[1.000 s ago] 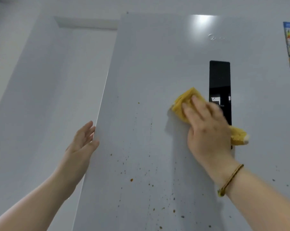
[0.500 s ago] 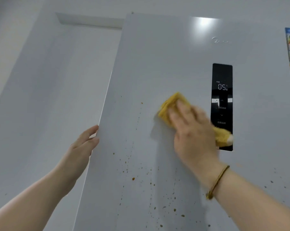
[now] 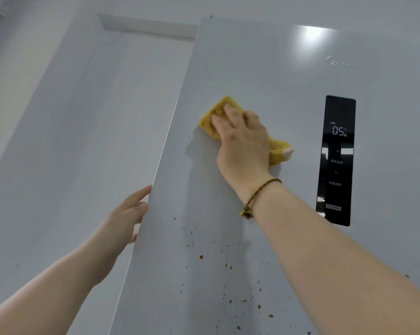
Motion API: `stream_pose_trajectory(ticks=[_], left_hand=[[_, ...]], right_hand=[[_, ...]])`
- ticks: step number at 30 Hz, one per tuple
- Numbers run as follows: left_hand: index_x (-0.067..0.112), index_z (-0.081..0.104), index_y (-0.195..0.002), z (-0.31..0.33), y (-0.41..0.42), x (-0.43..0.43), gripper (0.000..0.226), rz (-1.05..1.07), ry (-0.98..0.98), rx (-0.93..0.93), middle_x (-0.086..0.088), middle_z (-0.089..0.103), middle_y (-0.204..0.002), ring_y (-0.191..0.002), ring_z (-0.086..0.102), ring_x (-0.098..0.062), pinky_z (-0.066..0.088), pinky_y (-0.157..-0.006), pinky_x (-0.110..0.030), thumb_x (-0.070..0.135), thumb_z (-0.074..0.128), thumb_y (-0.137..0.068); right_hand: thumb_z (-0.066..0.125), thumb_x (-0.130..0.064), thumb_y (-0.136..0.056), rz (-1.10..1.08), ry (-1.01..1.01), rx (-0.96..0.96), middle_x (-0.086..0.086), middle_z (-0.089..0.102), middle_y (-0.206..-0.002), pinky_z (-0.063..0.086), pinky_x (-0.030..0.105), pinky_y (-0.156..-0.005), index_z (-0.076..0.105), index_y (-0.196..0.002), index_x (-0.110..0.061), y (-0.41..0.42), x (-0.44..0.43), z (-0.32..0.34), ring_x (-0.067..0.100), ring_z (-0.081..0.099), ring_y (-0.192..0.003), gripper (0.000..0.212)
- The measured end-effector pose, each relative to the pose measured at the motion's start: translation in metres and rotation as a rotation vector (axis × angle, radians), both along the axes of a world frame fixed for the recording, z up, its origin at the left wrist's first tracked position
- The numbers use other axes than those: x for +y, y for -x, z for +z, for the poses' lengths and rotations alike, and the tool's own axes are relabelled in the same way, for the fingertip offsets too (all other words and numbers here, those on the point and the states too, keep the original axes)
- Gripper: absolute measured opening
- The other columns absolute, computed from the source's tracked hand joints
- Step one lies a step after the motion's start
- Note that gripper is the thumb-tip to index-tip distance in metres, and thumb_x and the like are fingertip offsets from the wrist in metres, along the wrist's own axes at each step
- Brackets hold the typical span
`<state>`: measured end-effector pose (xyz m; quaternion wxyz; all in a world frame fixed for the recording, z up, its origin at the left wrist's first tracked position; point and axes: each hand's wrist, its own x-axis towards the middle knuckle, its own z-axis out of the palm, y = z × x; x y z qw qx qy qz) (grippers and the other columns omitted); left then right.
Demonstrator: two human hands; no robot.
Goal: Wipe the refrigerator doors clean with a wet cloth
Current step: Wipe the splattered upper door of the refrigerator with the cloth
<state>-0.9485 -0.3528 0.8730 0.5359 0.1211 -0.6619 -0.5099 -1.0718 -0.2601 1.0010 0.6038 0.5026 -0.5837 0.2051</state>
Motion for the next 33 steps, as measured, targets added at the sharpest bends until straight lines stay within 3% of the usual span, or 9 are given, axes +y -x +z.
stream_pose_trajectory(ticks=[6, 10, 13, 15, 18, 23, 26, 28, 33], left_hand=[[0.036, 0.056, -0.104, 0.002, -0.006, -0.006, 0.03, -0.051, -0.084, 0.029, 0.003, 0.064, -0.102, -0.097, 0.059, -0.014, 0.046, -0.081, -0.033, 0.015, 0.036, -0.096], [0.019, 0.061, -0.1, -0.001, -0.007, -0.01, 0.033, -0.071, -0.136, 0.081, -0.002, 0.064, -0.098, -0.089, 0.059, -0.018, 0.048, -0.078, -0.032, 0.012, 0.029, -0.098], [0.016, 0.062, -0.094, -0.004, -0.006, -0.011, 0.034, -0.095, -0.18, 0.134, -0.003, 0.064, -0.099, -0.09, 0.059, -0.018, 0.048, -0.077, -0.032, 0.012, 0.028, -0.098], [0.014, 0.062, -0.091, -0.004, -0.007, -0.01, 0.033, -0.117, -0.2, 0.17, -0.003, 0.065, -0.095, -0.087, 0.059, -0.018, 0.048, -0.077, -0.033, 0.012, 0.03, -0.098], [0.01, 0.063, -0.092, -0.004, -0.009, -0.01, 0.031, -0.143, -0.215, 0.199, -0.003, 0.066, -0.092, -0.087, 0.06, -0.018, 0.048, -0.08, -0.034, 0.012, 0.033, -0.096], [0.012, 0.065, -0.088, -0.007, -0.009, -0.01, 0.033, -0.141, -0.18, 0.189, 0.0, 0.068, -0.096, -0.093, 0.062, -0.016, 0.049, -0.081, -0.033, 0.01, 0.033, -0.095], [0.012, 0.065, -0.09, -0.009, -0.009, -0.009, 0.033, -0.164, -0.189, 0.2, 0.0, 0.068, -0.099, -0.095, 0.062, -0.015, 0.049, -0.082, -0.032, 0.01, 0.032, -0.095], [0.013, 0.065, -0.089, -0.01, -0.009, -0.008, 0.034, -0.169, -0.189, 0.204, 0.0, 0.068, -0.097, -0.093, 0.061, -0.015, 0.048, -0.08, -0.031, 0.011, 0.032, -0.095], [0.015, 0.063, -0.091, -0.007, -0.011, -0.006, 0.033, -0.143, -0.159, 0.149, 0.0, 0.066, -0.102, -0.095, 0.06, -0.016, 0.048, -0.081, -0.032, 0.013, 0.031, -0.096]], right_hand=[[0.037, -0.008, -0.094, 0.061, -0.427, 0.274, 0.0, 0.028, -0.15, 0.022, 0.037, -0.105, 0.044, -0.135, -0.022, -0.013, -0.009, -0.031, 0.026, 0.023, -0.135, 0.044], [0.026, -0.008, -0.088, 0.06, -0.109, 0.015, 0.002, 0.035, -0.147, 0.028, 0.037, -0.099, 0.049, -0.131, -0.02, -0.001, -0.006, -0.003, 0.03, 0.032, -0.127, 0.05], [0.029, -0.01, -0.078, 0.057, 0.06, 0.102, 0.009, 0.06, -0.124, 0.048, 0.038, -0.083, 0.067, -0.108, -0.017, -0.005, -0.026, -0.039, 0.037, 0.057, -0.104, 0.049], [0.031, -0.015, -0.07, 0.137, -0.06, 0.272, 0.004, 0.07, -0.103, 0.053, 0.033, -0.072, 0.074, -0.089, -0.021, -0.006, -0.032, -0.079, 0.032, 0.066, -0.086, 0.047], [0.036, -0.014, -0.073, 0.186, -0.282, 0.506, 0.0, 0.071, -0.102, 0.042, 0.035, -0.076, 0.073, -0.083, -0.023, 0.003, -0.025, -0.112, 0.028, 0.066, -0.086, 0.04], [0.034, -0.015, -0.072, 0.181, -0.009, 0.306, 0.003, 0.07, -0.102, 0.051, 0.031, -0.072, 0.073, -0.088, -0.02, 0.005, -0.026, -0.073, 0.026, 0.051, -0.095, 0.043], [0.033, -0.015, -0.074, 0.167, 0.098, 0.213, 0.008, 0.068, -0.108, 0.039, 0.04, -0.084, 0.072, -0.096, -0.014, -0.002, -0.037, -0.093, 0.028, 0.039, -0.1, 0.045], [0.033, -0.014, -0.074, 0.212, 0.038, 0.287, 0.008, 0.068, -0.108, 0.03, 0.038, -0.084, 0.072, -0.095, -0.015, -0.003, -0.04, -0.121, 0.029, 0.039, -0.1, 0.044], [0.039, -0.015, -0.078, 0.225, -0.225, 0.59, 0.001, 0.069, -0.108, 0.038, 0.036, -0.081, 0.072, -0.092, -0.023, 0.01, -0.024, -0.143, 0.027, 0.054, -0.097, 0.037]])
